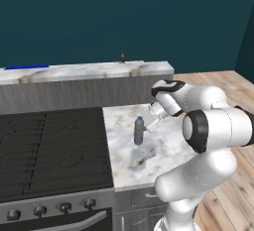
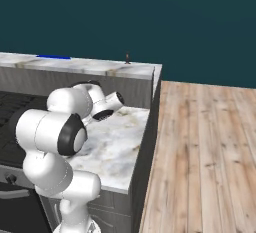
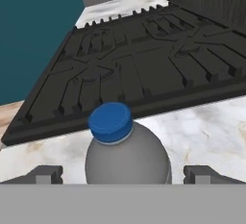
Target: Place the drinks on the dining counter in a tight cluster.
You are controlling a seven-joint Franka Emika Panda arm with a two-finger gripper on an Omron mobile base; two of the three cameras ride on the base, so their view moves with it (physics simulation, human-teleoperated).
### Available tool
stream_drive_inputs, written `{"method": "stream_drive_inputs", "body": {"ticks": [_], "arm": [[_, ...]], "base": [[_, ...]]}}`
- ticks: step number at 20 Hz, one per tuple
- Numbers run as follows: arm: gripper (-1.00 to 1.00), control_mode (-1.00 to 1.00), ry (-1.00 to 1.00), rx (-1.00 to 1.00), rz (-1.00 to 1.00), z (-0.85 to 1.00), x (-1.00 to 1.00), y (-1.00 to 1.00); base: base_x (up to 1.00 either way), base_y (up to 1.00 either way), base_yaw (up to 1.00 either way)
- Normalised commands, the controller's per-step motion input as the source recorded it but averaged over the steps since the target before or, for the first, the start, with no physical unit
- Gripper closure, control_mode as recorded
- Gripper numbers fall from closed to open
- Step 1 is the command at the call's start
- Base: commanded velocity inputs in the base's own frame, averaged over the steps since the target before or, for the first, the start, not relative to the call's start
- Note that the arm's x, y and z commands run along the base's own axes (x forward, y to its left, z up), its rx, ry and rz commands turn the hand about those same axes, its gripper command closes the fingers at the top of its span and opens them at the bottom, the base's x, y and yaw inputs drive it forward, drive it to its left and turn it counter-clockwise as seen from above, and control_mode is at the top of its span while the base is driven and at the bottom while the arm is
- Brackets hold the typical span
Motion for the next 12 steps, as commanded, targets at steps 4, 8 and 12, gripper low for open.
{"method": "stream_drive_inputs", "body": {"ticks": [4, 8, 12], "arm": [[-1.0, -1.0, 0.0, 0.0, 0.0, 0.0, 0.0, 0.09], [-1.0, -1.0, 0.0, 0.0, 0.0, 0.0, 0.0, 0.0], [1.0, -1.0, 0.0, 0.0, 0.0, 0.0, 0.0, 0.0]], "base": [[0.0, 0.0, 0.0], [0.0, 0.0, 0.0], [0.0, 0.0, 0.0]]}}
